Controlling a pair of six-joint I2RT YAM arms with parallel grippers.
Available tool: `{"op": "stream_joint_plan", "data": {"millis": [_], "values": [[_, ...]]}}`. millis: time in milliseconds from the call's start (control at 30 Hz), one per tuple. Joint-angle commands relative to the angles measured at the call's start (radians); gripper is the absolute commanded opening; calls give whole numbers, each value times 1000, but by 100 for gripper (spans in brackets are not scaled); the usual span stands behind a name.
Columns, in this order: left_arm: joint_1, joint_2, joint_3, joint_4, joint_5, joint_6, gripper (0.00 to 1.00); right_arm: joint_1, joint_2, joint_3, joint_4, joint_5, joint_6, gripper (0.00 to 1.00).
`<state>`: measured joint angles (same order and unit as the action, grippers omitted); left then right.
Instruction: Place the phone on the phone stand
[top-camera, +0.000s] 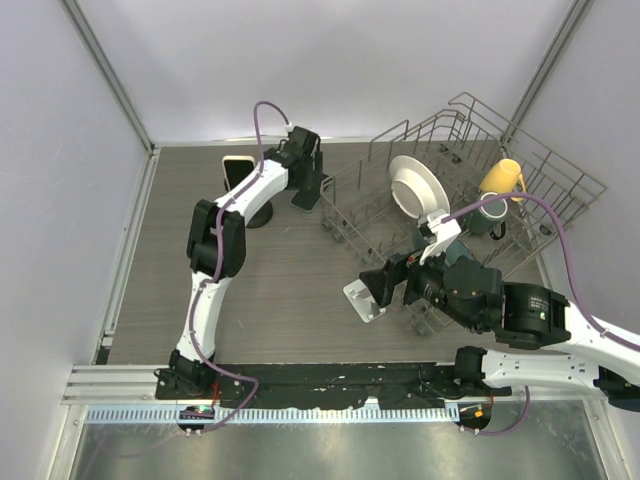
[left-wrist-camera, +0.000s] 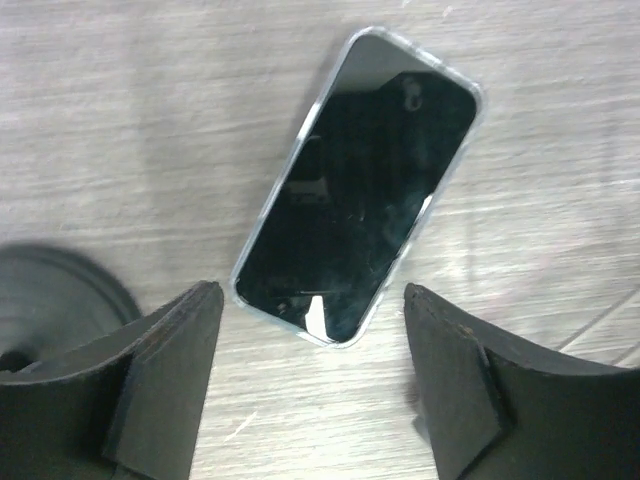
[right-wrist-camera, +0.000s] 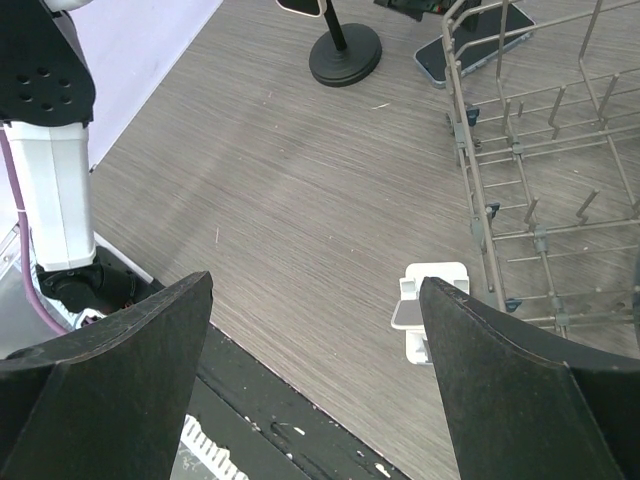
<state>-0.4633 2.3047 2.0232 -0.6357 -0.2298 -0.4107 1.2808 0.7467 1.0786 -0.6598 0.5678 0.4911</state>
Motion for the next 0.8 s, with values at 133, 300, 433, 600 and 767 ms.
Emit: {"op": "stream_joint_plan", "data": {"millis": [133,300,433,600,767], "values": [[63,182,325,-163,266,61,99,-1,-1,4,38,17,-19,90],[80,254,434,-205,354,122,100,-1,-1,-3,38,24,-20,90],[83,269,420,-211,353,150,100,-1,3,1,38,23,-22,90],[77,280,404,-231,357,171,100,-1,3,1,38,23,-19,90],[57,246,327,-200,333,194,100,-1,9,0,45,15,-16,90]]}}
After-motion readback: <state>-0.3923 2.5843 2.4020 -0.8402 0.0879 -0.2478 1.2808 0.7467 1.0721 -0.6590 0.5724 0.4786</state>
